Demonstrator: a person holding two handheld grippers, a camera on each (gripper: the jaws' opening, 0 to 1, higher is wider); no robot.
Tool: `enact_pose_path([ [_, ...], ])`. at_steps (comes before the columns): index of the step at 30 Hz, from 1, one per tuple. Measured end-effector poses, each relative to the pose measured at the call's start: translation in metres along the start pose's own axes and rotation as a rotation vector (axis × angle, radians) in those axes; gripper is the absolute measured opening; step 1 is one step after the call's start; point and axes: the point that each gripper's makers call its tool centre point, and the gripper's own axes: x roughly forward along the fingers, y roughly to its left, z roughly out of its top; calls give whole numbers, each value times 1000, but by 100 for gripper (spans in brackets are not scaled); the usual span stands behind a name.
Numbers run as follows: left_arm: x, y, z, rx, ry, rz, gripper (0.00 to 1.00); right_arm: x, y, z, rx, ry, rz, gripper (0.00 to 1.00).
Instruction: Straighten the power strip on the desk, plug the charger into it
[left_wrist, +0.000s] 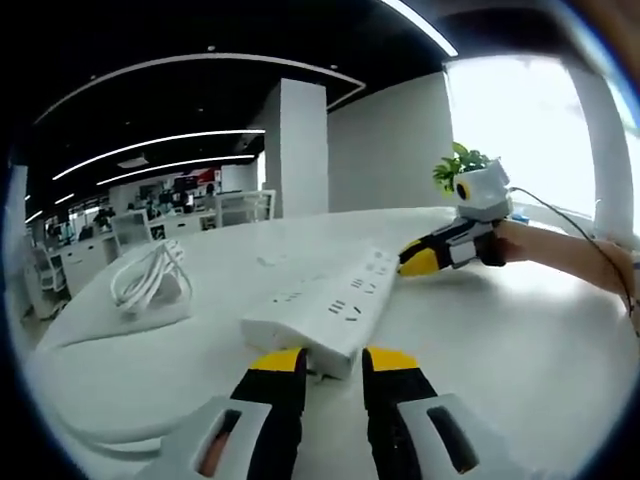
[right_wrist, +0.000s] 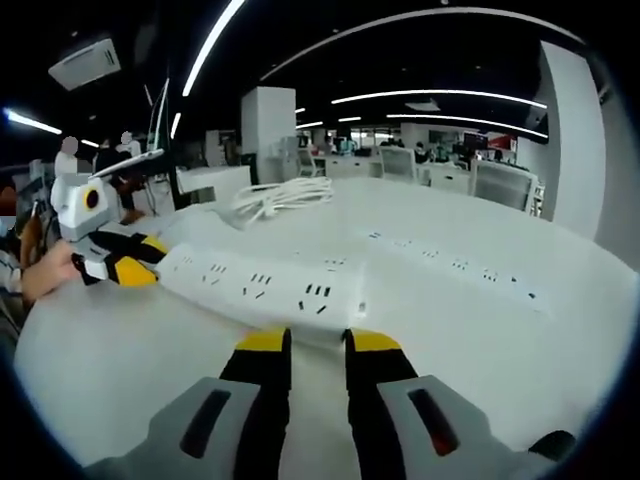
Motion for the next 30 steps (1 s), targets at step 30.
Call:
enact_pose_path([
  [30, -7, -3, -5, -2, 15, -22, 20, -15, 11, -4, 14, -46, -41, 20],
])
